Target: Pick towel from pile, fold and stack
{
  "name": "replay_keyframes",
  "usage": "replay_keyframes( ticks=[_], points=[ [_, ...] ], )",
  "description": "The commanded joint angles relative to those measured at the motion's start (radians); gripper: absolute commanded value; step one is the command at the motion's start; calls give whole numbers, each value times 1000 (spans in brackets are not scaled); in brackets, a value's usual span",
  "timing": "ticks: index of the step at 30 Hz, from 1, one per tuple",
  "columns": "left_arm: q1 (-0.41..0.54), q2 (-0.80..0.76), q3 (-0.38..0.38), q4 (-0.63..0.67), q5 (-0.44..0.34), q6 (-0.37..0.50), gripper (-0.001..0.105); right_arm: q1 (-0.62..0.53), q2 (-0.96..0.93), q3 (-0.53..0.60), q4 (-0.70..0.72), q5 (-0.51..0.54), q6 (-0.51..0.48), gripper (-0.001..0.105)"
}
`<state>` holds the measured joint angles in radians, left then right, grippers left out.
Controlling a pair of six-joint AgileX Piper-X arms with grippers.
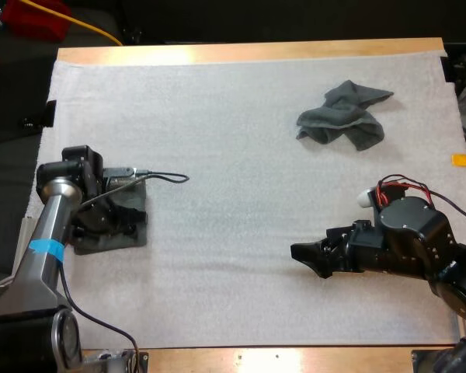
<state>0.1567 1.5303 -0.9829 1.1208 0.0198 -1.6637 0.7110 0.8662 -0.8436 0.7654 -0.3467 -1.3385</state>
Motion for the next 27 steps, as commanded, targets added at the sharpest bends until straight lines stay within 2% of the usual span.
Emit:
replay_keyframes(
  ticks=[1, 6, 10, 14, 21, 27],
  points=[
    [-2, -29, -26, 10, 0, 6, 69, 2, -1, -3, -6, -8, -9, 84],
    [-2, -135, -96, 6, 17, 6, 69, 2, -1, -3, -6, -9, -9, 84],
    [-2, -223, -141, 5, 79, 1, 69, 2, -1, -3, -6, -13, -32, 84],
    [-2, -298, -145, -1, 138, -15, 69, 2, -1, -3, -7, -2, -73, 84],
    [-2, -386, -145, 8, 182, -23, 69, -7, -1, -3, 1, 60, -96, 84],
    [-2, -440, -145, 31, 209, -43, 69, -130, -1, -8, 30, 59, -150, 84]
  ],
)
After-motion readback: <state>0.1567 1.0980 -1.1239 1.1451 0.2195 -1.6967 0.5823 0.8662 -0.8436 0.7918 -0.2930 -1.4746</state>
